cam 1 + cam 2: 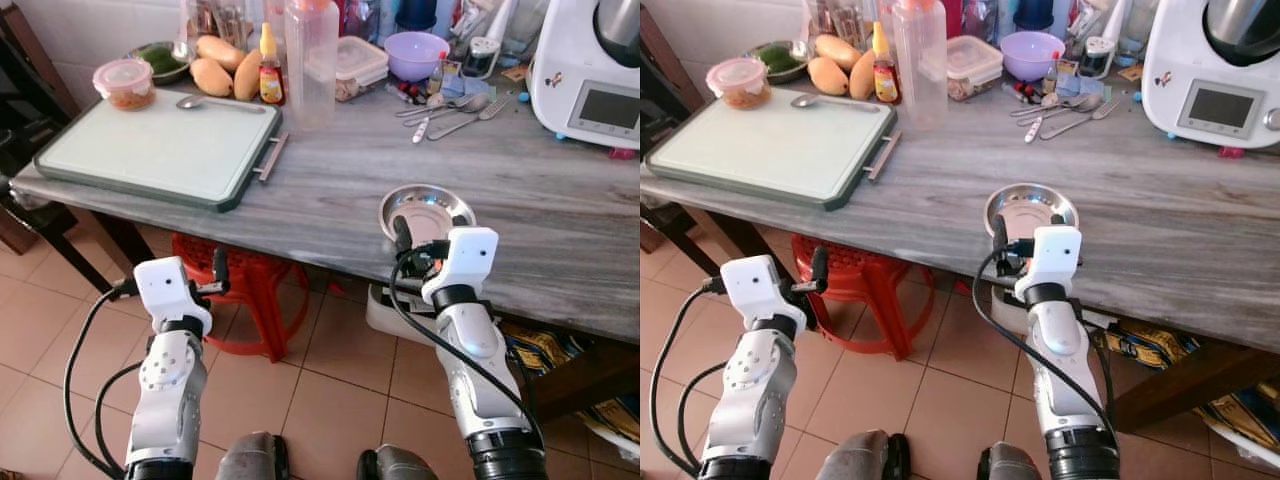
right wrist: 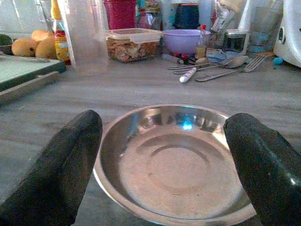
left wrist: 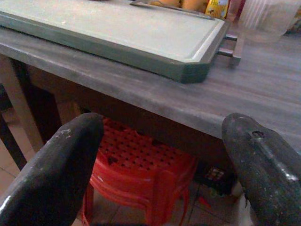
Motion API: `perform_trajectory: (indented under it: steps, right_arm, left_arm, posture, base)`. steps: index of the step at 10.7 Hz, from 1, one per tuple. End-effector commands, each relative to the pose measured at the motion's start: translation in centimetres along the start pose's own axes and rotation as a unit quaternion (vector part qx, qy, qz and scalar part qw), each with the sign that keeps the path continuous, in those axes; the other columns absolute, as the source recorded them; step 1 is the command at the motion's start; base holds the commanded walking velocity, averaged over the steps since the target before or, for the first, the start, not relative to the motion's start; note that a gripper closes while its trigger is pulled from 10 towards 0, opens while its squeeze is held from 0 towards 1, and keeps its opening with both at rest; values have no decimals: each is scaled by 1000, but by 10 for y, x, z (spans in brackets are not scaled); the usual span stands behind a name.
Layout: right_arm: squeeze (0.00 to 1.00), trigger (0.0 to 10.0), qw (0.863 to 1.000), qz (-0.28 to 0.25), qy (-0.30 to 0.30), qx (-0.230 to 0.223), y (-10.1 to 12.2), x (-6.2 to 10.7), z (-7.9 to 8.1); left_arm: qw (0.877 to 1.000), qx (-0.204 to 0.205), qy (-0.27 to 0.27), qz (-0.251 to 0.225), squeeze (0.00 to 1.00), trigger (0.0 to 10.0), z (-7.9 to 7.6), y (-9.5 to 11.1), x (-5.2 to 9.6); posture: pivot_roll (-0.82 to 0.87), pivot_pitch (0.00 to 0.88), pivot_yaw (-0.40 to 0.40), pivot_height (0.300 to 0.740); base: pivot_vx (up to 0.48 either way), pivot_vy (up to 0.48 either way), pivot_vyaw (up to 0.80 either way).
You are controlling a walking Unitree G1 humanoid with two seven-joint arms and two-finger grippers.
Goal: Setting the table
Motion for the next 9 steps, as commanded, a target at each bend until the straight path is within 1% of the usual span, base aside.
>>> perform_trajectory:
  steps: [1, 2, 3, 4, 5, 6, 7, 8, 9]
  right_arm:
    - [0, 10000, 1000, -9, -3, 9, 5, -1, -6]
    - [0, 10000, 1000, -16, -7, 12, 10, -6, -10]
    - [0, 10000, 999, -29, -4, 21, 20, -11, -9]
    - [0, 10000, 999, -43, 0, 25, 30, -15, -7]
    - [0, 10000, 998, -49, 5, 32, 35, -17, -5]
    - [0, 10000, 997, -67, 15, 39, 46, -19, 0]
    - [0, 10000, 996, -74, 14, 45, 50, -19, 1]
    - [0, 10000, 995, -82, 9, 53, 54, -13, 1]
    - [0, 10000, 995, -84, 3, 57, 55, -11, 0]
  left_arm:
    - [1000, 0, 10, 1, 0, 10000, 4, 0, 4]
    - [1000, 1, 12, -8, 0, 10000, 0, 3, 4]
    - [1000, 3, 16, -18, 0, 10000, -1, 8, 2]
    - [1000, 4, 10, -28, 0, 10000, -7, 15, 1]
    - [999, -1, -1, -36, 0, 10000, -12, 21, 0]
    - [998, -11, -29, -54, 0, 10000, -23, 32, -2]
    - [997, -16, -40, -60, 0, 10000, -27, 36, -3]
    - [996, -20, -56, -64, 0, 10000, -31, 41, -4]
    - [996, -20, -57, -64, 0, 10000, -30, 42, -3]
  posture:
    - [39, 76, 46, 740]
    - [22, 82, 32, 740]
    - [16, 91, 21, 740]
    - [19, 100, 15, 740]
    - [19, 102, 16, 740]
    - [9, 118, 15, 740]
    - [3, 123, 17, 740]
    - [-5, 140, 21, 740]
    - [-12, 141, 22, 740]
  base:
    - [0, 0, 0]
    - [0, 0, 0]
    - [0, 0, 0]
    - [0, 0, 0]
    - [0, 0, 0]
    - [0, 0, 0]
    - [0, 0, 0]
    - [0, 0, 0]
    - [-277, 0, 0]
Point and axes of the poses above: a point about 5 cm out from each wrist's last joint towards the gripper, its own x axis pointing back from the gripper into the wrist, its own y axis along the axis of the wrist's last joint, z = x × y, the point moved 6 cm from there along -x, pointing out of the wrist towards the gripper, and after that the axes turned 7 degrees about -x, right-handed, at the moved point
